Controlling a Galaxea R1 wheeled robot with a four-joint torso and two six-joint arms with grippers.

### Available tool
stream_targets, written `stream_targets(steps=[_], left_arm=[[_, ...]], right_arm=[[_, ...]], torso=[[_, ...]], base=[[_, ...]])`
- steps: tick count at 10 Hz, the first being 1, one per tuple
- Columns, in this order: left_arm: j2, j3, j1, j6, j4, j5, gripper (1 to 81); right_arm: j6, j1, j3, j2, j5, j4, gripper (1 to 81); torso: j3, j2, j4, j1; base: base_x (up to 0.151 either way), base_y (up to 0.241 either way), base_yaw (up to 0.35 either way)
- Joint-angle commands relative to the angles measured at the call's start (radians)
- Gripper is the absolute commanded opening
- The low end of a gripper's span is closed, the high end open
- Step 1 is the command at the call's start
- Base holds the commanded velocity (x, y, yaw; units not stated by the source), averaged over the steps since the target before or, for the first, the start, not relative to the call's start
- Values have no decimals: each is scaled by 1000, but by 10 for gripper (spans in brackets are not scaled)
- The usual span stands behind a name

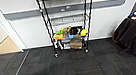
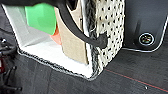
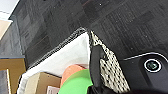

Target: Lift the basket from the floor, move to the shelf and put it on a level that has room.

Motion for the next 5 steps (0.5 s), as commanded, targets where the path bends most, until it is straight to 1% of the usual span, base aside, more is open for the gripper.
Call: stream_targets(steps=[1, 5], left_arm=[[-4, 28, -80, 8, 1, 54, 10], [-3, 24, -77, 12, 7, 54, 10]], right_arm=[[10, 73, 26, -18, -33, -6, 10], [10, 72, 27, -17, -33, -7, 10]], torso=[[96, 0, 0, 0], [229, 2, 0, -4]], base=[[0, 0, 0], [0, 0, 0]])
